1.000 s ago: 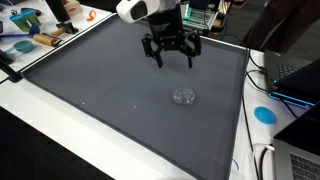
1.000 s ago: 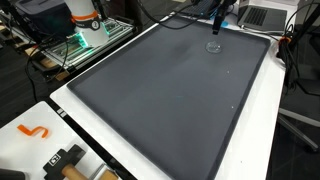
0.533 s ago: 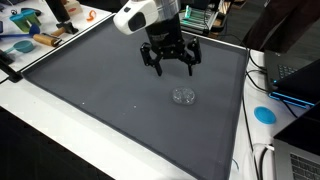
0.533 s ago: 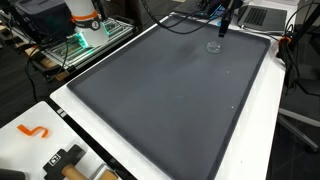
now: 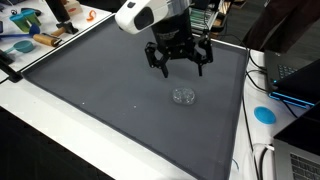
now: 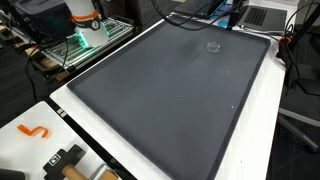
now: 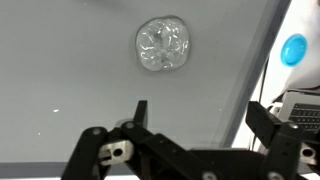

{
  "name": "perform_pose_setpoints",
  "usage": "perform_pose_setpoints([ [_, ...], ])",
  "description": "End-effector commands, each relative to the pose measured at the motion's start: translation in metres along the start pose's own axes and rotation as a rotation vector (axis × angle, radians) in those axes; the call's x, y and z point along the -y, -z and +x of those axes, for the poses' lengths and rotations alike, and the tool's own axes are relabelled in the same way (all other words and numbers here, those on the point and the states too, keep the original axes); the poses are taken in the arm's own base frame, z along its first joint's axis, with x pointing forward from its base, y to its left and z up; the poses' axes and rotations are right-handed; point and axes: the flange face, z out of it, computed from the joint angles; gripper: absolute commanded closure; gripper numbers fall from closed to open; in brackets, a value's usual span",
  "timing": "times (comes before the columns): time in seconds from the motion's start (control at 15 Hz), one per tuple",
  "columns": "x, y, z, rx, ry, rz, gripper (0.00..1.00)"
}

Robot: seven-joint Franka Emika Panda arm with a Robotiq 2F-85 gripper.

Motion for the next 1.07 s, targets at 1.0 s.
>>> perform_pose_setpoints([
  [1.0,0.115,-0.002,0.017,0.061,-0.126,-0.447,0.0],
])
